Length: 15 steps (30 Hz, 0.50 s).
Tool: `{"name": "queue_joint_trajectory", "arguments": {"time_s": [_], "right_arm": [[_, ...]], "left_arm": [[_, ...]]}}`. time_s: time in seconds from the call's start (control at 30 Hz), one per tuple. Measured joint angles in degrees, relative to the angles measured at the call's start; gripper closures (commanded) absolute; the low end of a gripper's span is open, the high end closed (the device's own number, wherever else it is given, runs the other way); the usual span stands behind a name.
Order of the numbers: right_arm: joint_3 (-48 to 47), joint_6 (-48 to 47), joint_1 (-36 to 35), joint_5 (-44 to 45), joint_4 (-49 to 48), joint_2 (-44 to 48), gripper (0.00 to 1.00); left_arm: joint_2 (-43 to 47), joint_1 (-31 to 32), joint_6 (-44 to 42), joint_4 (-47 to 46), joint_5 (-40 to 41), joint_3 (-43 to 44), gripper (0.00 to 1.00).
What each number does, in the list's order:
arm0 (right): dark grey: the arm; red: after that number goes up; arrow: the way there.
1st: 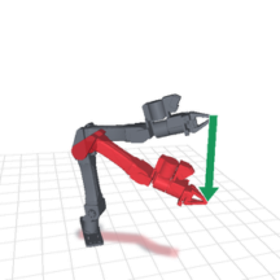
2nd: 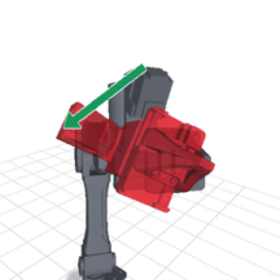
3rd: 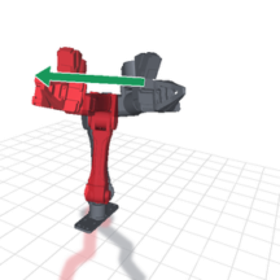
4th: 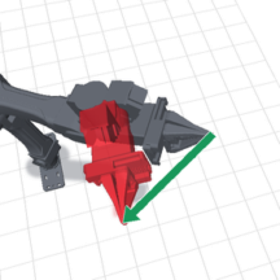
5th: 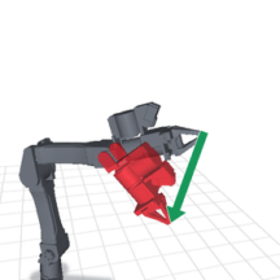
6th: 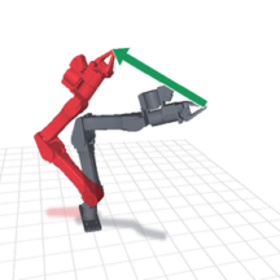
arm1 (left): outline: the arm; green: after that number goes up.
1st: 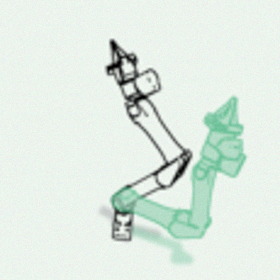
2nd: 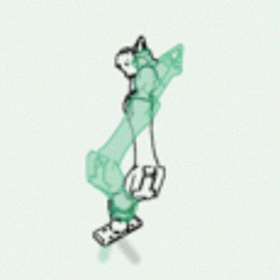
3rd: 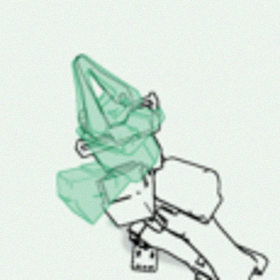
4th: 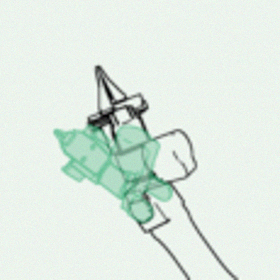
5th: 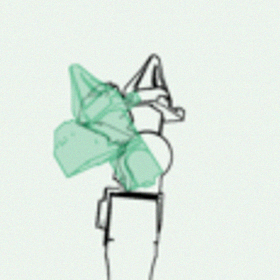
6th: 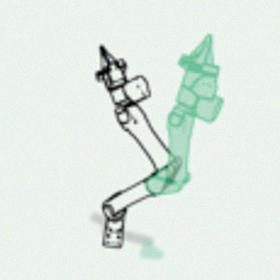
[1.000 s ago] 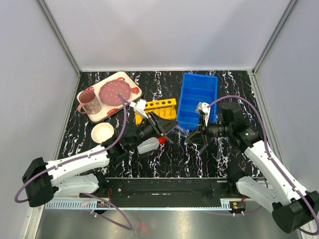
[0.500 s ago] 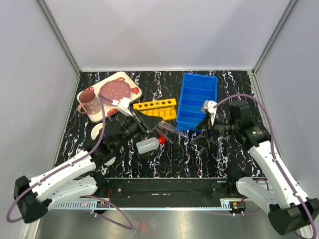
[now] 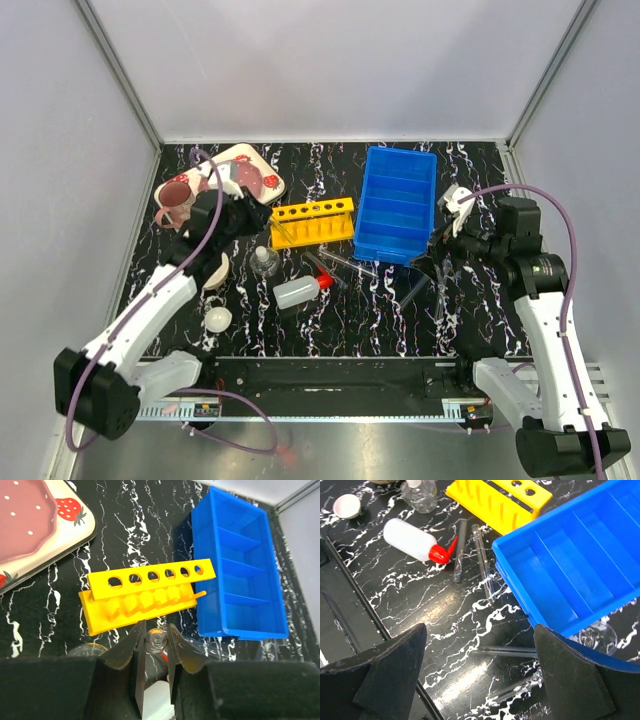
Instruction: Organize the chemistry lab equipment
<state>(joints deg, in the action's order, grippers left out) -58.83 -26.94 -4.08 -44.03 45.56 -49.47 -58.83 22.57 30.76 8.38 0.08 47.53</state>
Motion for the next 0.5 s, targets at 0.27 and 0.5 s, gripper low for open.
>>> {"name": "queue_joint_trajectory", "arguments": {"time_s": [0.27,0.5], "right_arm": [[-3.04,-0.33,1.44,3.91,4.00,-1.27,0.05],[0.44,-0.35,5.27,3.78,4.33,5.22,0.05]], "left_arm": [[-9.22,-0.26,-7.37,4.00,0.63,8.70,0.84],[-12.61,-0.28,-11.41,6.86,2.29,13.16,0.84]]}}
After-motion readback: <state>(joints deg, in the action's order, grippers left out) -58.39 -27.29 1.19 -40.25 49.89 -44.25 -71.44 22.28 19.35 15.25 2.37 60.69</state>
